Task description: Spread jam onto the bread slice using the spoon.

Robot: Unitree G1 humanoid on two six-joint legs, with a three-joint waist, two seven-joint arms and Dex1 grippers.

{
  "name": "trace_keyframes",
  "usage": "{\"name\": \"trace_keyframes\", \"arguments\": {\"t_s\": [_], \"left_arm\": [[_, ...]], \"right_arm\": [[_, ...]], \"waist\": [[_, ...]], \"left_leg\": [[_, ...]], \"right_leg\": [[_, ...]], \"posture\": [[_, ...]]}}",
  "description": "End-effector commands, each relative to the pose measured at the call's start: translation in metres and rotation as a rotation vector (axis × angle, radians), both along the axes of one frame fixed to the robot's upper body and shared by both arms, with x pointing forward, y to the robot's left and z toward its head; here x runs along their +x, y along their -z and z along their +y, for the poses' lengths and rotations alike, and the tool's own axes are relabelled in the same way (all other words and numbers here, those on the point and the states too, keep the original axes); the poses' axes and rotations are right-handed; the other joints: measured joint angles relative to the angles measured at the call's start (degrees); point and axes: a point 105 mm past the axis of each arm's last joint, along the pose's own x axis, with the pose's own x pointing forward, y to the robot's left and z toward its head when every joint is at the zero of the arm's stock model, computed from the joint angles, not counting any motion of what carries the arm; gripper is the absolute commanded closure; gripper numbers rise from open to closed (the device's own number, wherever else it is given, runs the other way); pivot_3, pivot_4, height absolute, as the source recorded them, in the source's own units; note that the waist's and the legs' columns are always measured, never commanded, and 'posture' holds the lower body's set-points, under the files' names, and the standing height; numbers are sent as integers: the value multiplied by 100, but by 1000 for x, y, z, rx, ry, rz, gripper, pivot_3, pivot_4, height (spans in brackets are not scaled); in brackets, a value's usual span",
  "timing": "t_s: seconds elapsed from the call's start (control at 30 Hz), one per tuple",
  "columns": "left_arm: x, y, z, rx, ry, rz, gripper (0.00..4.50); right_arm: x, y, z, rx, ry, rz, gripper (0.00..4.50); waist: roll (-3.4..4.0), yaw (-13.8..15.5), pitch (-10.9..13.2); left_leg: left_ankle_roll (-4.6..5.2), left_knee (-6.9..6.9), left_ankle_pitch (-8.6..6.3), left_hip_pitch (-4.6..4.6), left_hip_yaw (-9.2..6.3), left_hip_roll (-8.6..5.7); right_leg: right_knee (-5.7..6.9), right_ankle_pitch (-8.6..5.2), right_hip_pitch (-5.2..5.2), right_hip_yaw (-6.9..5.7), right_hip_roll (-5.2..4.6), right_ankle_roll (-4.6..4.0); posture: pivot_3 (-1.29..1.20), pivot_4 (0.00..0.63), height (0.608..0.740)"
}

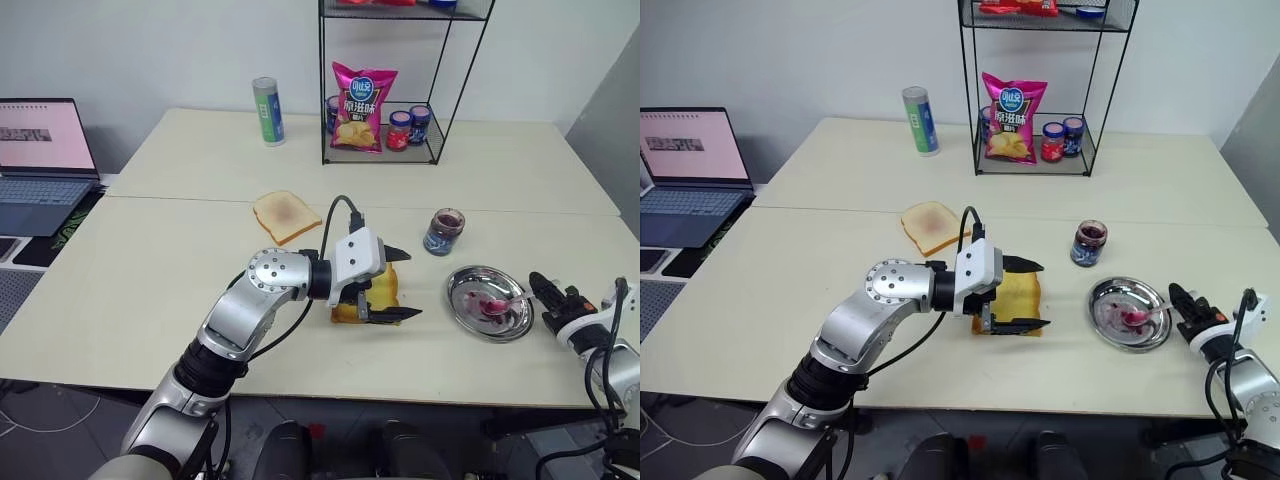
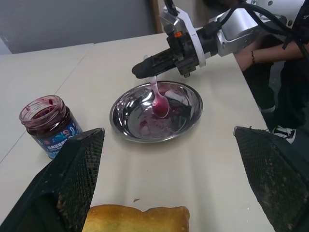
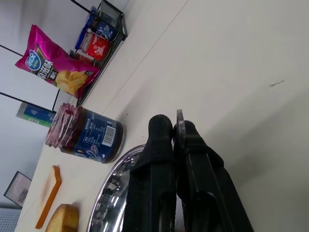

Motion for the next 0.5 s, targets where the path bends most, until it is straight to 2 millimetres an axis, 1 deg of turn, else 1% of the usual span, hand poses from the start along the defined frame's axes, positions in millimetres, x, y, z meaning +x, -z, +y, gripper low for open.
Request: {"name": "trace_keyframes", "arguments": {"t_s": [0.03,0.23,0.27,0.3,0.37,0.43,0.5], "left_arm": [[1,-8,1,-17,2,-39,0],[6,-13,9,-47,-28,-11,0],[11,-14,11,-57,-50,-13,0],[14,-16,12,-63,-66,-15,0],[27,-25,12,-124,-132,-12,0],[37,-32,11,-174,-180,-4,0],[45,-39,8,-225,-221,16,0]], "right_arm": [[-4,-11,-2,-44,4,-16,4475],[5,-69,28,-139,-85,-182,4475],[11,-86,35,-173,-95,-229,4475],[14,-98,40,-195,-101,-260,4475],[27,-126,52,-238,-98,-337,4475],[37,-144,58,-251,-81,-385,4475],[54,-169,65,-241,-52,-463,4475]], "waist": [[0,0,0],[8,-18,5],[8,-24,5],[10,-35,6],[15,-57,9],[16,-58,12],[13,-28,12]], "left_leg": [[0,-1,0,0,0,0],[0,-2,0,-5,0,2],[0,-2,0,-5,1,2],[0,-2,0,-5,1,2],[0,-1,0,-4,5,2],[0,3,0,-3,4,3],[2,2,2,-6,-3,2]], "right_leg": [[0,0,-1,0,1,-1],[0,0,-8,0,1,-1],[1,0,-9,2,1,-1],[1,0,-9,2,2,-1],[5,0,-13,7,3,0],[13,2,-17,7,6,1],[12,3,-16,0,7,2]], "posture": [[0,150,740],[0,150,740],[0,150,740],[0,150,740],[0,150,740],[0,150,740],[0,150,740]]}}
